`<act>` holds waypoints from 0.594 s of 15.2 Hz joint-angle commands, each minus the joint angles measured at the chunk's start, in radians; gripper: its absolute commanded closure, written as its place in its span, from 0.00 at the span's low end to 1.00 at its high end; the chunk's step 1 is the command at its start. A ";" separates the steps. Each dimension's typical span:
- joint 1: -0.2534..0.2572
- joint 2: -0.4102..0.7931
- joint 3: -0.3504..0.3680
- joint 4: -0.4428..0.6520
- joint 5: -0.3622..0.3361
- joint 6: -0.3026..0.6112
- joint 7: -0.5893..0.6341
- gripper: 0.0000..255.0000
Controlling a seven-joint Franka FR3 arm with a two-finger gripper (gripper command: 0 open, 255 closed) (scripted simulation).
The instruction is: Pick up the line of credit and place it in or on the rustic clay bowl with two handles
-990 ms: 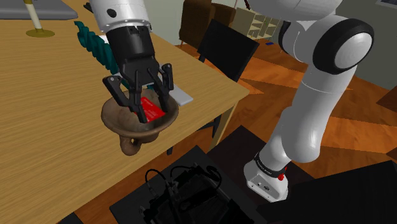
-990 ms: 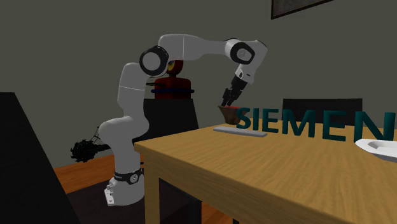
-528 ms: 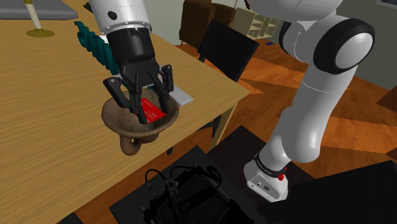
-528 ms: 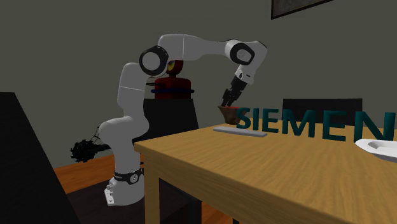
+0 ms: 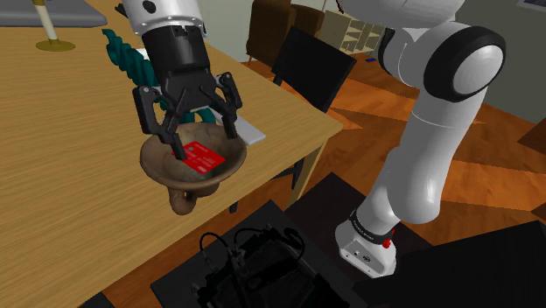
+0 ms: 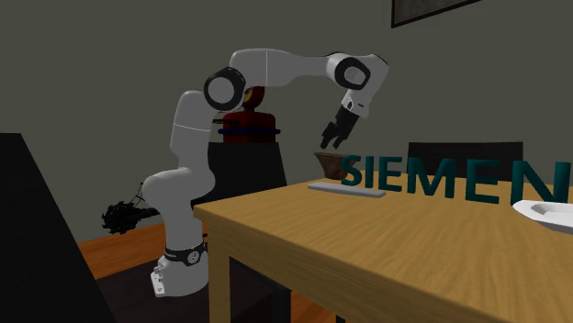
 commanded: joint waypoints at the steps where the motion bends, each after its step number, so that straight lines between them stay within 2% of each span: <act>1: 0.008 0.065 0.000 0.139 -0.017 -0.075 0.030 0.00; 2: 0.014 0.097 0.000 0.205 -0.024 -0.110 0.044 0.00; 9: 0.014 0.097 0.000 0.205 -0.024 -0.110 0.044 0.00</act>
